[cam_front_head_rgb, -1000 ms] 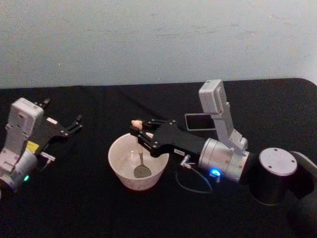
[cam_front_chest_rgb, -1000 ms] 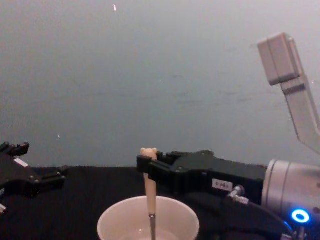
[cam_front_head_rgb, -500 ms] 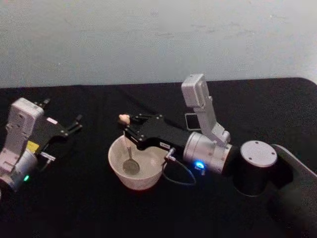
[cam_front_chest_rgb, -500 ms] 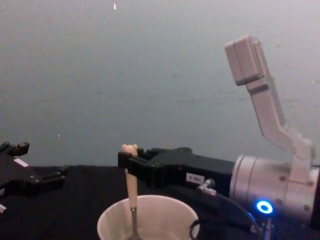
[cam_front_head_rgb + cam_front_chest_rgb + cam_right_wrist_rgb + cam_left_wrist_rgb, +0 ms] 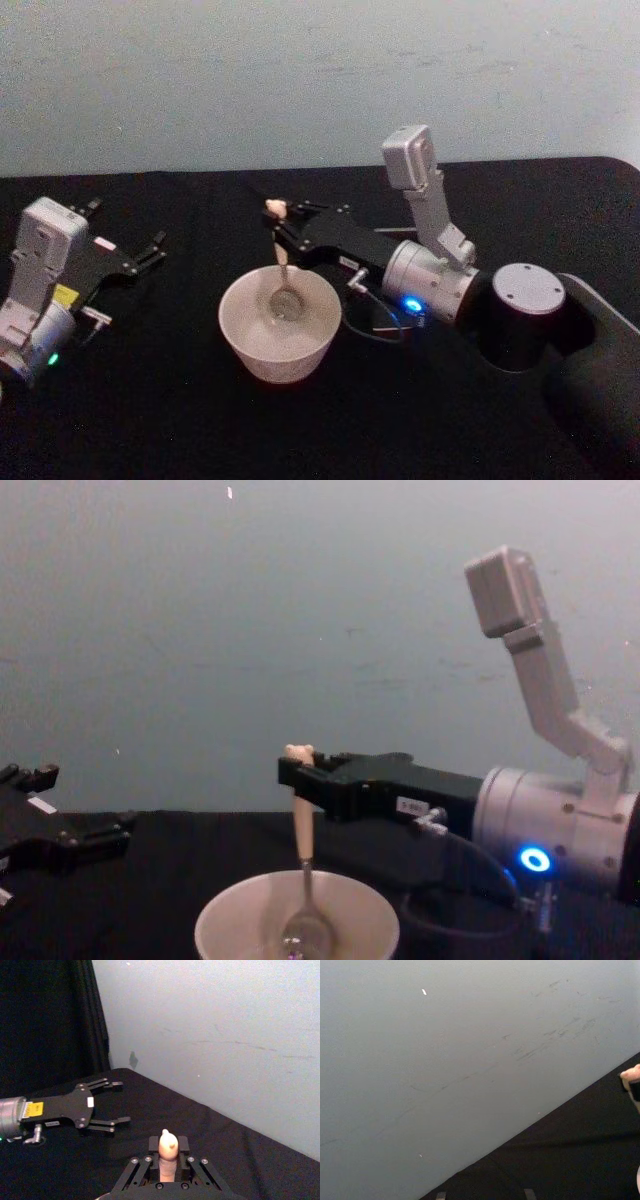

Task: Pick up the stirring spoon with one hand, stir inside the cup, then place it back in its original position.

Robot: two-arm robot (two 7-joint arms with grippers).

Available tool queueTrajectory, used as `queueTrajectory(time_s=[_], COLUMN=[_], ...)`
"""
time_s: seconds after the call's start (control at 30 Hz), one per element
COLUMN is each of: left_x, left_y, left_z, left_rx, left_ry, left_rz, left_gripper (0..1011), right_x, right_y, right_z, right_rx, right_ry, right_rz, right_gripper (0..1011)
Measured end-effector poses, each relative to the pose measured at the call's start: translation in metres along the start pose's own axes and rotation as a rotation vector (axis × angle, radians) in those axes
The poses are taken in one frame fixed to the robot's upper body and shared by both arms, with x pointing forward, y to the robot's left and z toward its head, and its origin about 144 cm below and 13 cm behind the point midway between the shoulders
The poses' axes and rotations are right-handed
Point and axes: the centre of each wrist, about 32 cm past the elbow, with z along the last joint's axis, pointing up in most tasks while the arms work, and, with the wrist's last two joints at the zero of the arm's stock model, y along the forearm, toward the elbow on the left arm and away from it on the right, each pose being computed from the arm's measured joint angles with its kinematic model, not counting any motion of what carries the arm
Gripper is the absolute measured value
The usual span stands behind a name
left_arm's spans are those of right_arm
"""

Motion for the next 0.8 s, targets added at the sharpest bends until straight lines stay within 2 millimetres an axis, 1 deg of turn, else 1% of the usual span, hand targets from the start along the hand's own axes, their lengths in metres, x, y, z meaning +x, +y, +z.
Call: queueTrajectory(time_s=[0.27,0.37,0.5,0.8], left_x=[0.0,0.0,0.0,0.0], left_y=[0.0,0.0,0.0,0.0], left_z=[0.0,0.0,0.0,0.0], left_rx=[0.0,0.0,0.0,0.0], left_ry=[0.0,0.0,0.0,0.0], left_rz=[0.0,0.0,0.0,0.0], left_gripper=[1002,1001,1001,1001], right_x=[0.001,-0.003,-0.008,-0.012], right_y=[-0.017,-0.026,-0.033,-0.035], right_z=[0.002,0.002,0.003,0.006], right_rx=[-0.004,-0.009,-0.013,0.009], right_ry=[0.004,0.008,0.012,0.038], right_rz=[-0.007,0.008,0.035,0.035], right_gripper=[224,223,223,224])
